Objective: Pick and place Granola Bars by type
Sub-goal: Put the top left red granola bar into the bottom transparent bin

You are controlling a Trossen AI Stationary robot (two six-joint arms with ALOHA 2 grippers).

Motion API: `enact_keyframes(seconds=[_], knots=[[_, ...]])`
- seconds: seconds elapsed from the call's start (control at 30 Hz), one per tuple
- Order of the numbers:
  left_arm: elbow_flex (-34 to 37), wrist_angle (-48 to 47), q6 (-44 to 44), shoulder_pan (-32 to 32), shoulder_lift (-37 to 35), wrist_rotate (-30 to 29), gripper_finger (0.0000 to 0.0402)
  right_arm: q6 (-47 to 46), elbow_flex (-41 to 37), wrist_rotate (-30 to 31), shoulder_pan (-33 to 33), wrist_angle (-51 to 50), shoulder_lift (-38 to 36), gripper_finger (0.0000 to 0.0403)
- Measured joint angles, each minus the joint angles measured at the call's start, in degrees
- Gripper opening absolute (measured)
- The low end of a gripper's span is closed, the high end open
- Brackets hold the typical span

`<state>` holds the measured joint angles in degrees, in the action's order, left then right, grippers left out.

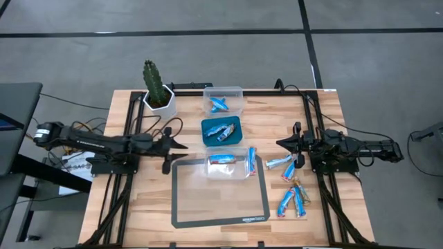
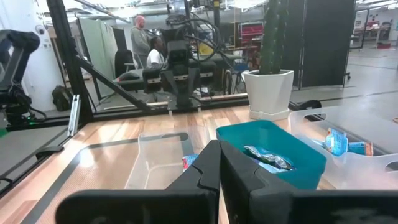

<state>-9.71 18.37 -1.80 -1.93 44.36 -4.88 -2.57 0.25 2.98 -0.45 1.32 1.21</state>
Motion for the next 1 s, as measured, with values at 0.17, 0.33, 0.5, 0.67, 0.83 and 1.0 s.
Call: enact_keyframes(seconds=[0.17, 0.33, 0.5, 0.67, 0.83, 1.0], knots=[[3.23, 1.3, -0.08, 0.0, -4.63, 0.02, 0.0129, 0.0, 0.0, 0.0, 0.0, -0.02, 0.0, 0.0], [6.72, 5.3, 0.25, 0.0, -9.36, 0.02, 0.0129, 0.0, 0.0, 0.0, -0.02, 0.0, 0.0, 0.0], [8.33, 5.22, 0.9, 0.0, -13.61, 0.06, 0.0129, 0.0, 0.0, 0.0, -0.01, -0.02, 0.0, 0.0], [9.09, 4.06, 1.43, 0.0, -17.55, 0.08, 0.0128, 0.0, 0.0, 0.0, 0.0, -0.02, 0.0, 0.0], [9.11, 1.8, 2.95, 0.0, -21.56, 0.12, 0.0128, 0.0, 0.0, 0.02, -0.02, -0.02, 0.0, 0.0], [9.13, -3.38, 3.78, 0.0, -27.35, 1.11, 0.0128, 0.0, 0.0, 0.0, 0.0, -0.02, 0.0, 0.0]])
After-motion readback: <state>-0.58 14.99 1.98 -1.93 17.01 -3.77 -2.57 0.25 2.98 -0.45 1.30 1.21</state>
